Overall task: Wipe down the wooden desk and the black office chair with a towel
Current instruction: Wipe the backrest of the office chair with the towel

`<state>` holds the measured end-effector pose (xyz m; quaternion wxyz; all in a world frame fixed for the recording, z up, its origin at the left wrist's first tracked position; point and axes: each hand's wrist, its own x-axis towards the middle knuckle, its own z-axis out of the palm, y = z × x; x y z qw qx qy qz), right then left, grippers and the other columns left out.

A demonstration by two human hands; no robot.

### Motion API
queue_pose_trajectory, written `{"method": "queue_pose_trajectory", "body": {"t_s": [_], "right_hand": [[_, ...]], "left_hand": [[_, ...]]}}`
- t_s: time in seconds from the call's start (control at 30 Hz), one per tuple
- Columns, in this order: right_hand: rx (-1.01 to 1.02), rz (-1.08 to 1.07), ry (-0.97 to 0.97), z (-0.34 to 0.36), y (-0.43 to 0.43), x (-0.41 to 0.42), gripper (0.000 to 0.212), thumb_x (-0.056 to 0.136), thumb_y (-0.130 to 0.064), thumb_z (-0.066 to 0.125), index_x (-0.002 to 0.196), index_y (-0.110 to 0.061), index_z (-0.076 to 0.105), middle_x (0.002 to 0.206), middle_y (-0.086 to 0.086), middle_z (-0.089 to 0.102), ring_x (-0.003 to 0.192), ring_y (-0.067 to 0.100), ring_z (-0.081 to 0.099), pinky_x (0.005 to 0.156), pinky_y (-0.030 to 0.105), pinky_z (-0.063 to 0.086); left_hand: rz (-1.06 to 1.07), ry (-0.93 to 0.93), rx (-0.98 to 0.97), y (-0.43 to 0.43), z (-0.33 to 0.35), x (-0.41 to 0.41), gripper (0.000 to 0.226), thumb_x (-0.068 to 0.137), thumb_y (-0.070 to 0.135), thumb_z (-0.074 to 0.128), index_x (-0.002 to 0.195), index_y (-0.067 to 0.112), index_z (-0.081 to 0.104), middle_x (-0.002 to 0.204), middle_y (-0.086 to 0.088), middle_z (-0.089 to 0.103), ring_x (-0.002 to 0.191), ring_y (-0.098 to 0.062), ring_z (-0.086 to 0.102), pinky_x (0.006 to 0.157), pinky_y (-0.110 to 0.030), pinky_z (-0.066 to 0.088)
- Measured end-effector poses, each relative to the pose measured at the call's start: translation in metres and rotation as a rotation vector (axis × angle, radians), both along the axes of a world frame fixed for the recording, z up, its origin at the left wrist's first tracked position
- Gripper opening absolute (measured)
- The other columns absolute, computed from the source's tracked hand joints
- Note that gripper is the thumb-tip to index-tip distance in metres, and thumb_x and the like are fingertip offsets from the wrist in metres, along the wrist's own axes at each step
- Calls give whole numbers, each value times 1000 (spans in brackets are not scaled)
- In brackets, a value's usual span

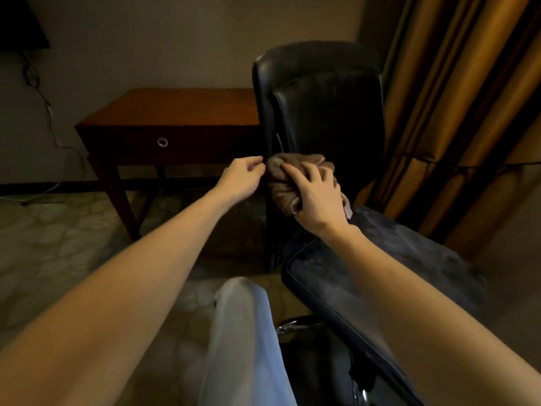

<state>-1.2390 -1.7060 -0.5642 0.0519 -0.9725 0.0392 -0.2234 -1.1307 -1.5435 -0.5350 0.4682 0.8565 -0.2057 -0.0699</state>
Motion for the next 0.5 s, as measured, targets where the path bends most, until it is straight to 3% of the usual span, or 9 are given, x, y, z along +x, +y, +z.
{"method": "queue_pose_trajectory", "body": {"t_s": [0.13, 0.27, 0.33, 0.4, 0.5], "right_hand": [[-82, -21, 138, -27, -10, -7, 87, 88, -33, 69, 161, -35, 21, 161, 11, 27, 141, 44, 26, 104, 60, 38], [-134, 5, -14, -46, -16, -10, 87, 86, -37, 71, 161, -29, 28, 155, 16, 38, 138, 45, 33, 102, 61, 38], [-105, 2, -137, -53, -18, -3, 81, 90, -40, 67, 161, -30, 29, 155, 16, 38, 139, 45, 32, 105, 61, 36], [-59, -21, -177, -57, -17, 8, 78, 93, -46, 60, 162, -33, 26, 158, 15, 33, 142, 44, 26, 109, 61, 32], [13, -54, -160, -79, -13, 29, 72, 94, -53, 45, 161, -37, 25, 163, 16, 23, 144, 45, 20, 109, 64, 32]], "left_hand": [[-42, 84, 0, 7, -9, -8, 53, 106, 33, 51, 157, 22, 40, 152, -1, 51, 141, -18, 46, 116, -29, 35], [-43, 123, -51, -5, -22, -9, 61, 108, 32, 49, 162, 23, 24, 161, -3, 41, 147, -19, 39, 121, -33, 31], [-27, 83, -70, -18, -29, -5, 60, 109, 34, 45, 163, 23, 21, 163, -3, 37, 149, -20, 36, 120, -31, 30], [43, -13, -49, -32, -34, 2, 57, 109, 40, 41, 162, 24, 25, 160, -2, 42, 147, -21, 39, 110, -25, 33], [78, -131, -1, -38, -48, 18, 56, 110, 45, 36, 162, 28, 23, 159, 0, 44, 145, -23, 42, 109, -32, 39]]}}
